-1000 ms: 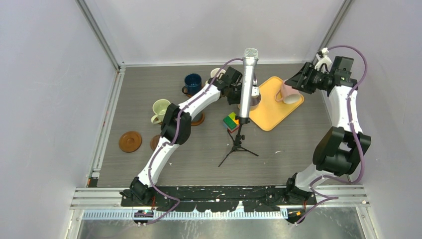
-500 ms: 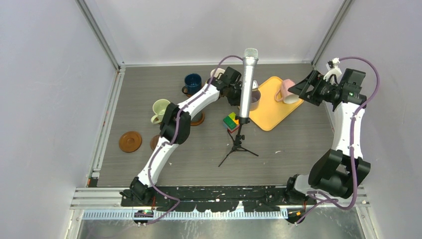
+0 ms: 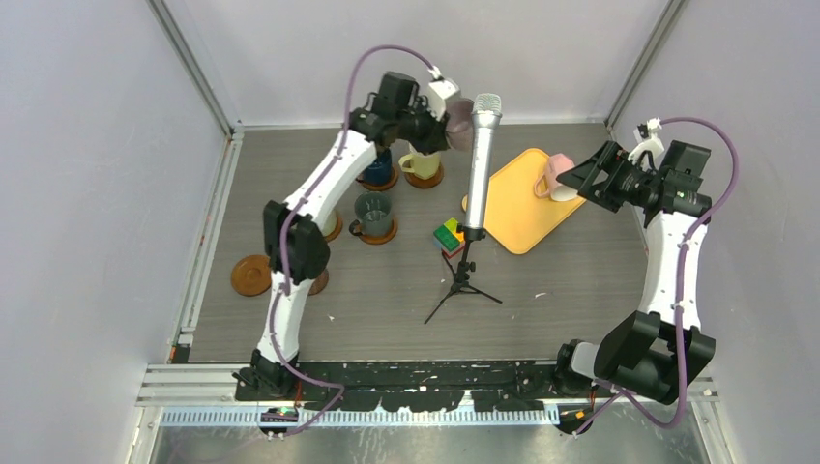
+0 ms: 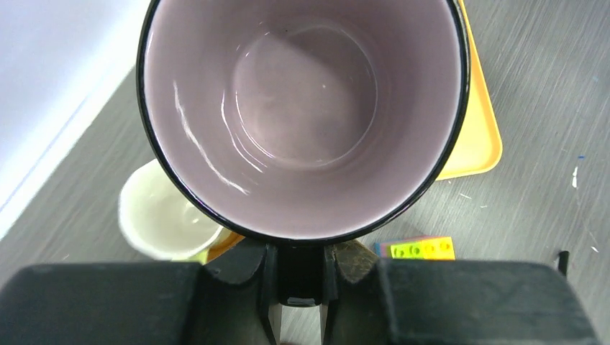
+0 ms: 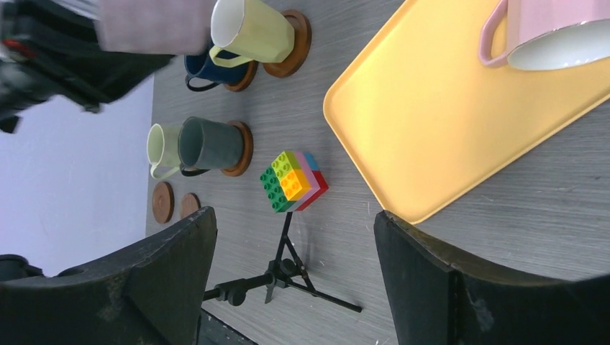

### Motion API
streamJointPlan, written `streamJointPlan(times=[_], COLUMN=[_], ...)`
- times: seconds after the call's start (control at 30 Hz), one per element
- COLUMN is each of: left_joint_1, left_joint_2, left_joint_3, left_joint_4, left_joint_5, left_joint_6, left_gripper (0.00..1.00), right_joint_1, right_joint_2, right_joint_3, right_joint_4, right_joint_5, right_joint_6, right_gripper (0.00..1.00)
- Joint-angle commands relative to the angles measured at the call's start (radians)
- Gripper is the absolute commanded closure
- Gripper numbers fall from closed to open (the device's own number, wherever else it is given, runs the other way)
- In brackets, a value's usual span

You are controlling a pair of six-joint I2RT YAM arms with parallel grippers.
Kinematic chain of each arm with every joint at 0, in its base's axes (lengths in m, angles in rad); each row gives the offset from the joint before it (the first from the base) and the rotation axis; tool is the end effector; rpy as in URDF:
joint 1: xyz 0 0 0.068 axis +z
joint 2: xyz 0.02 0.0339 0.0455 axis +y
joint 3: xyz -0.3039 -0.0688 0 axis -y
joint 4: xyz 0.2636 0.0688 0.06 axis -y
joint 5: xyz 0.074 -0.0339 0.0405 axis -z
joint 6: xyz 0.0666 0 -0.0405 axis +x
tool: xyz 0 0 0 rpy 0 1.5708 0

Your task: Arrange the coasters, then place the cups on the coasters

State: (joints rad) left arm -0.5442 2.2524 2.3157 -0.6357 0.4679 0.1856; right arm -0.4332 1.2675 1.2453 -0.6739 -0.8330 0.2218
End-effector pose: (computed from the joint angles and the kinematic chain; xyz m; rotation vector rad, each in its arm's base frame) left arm 0.4832 -0.3275 0.3538 1.0229 1.8988 -0.7095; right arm 0.2796 -0.0750 0.3815 0.2608 2.1006 0.8096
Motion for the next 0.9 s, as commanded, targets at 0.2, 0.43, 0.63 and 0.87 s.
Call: streamJointPlan(times=[0.2,0.43,0.63,0.87], left_joint_1=[0.251,0.607,0.86,1.092], left_joint_2=[-0.542,-0.8,-0.937,-1.027], left_joint_3=[-0.273,-0.504,-0.702,-0.929], left_joint_4=[-0.184,-0.378,-0.516,-0.568], left_joint_5=[0.064,0.207,0.309,0.335], left_joint_6=[0.07,0.236,0.454,0.7], left_gripper=[1.0,1.0,1.0,1.0], right_joint_1=[0.003,0.012,0.038,0.057], right_joint_2=[-0.04,-0.012,0.006,0.037], right_joint_3=[-0.101,-0.112,-0.116,-0.108], right_joint_4=[0.144,0.15,0.142,0.101], right_joint_5=[-0.077,-0.08,-0.04,0.009], right_joint_6=[0.083,0.068,0.038,-0.015], right_gripper=[0.15,0.15,0.15,0.15])
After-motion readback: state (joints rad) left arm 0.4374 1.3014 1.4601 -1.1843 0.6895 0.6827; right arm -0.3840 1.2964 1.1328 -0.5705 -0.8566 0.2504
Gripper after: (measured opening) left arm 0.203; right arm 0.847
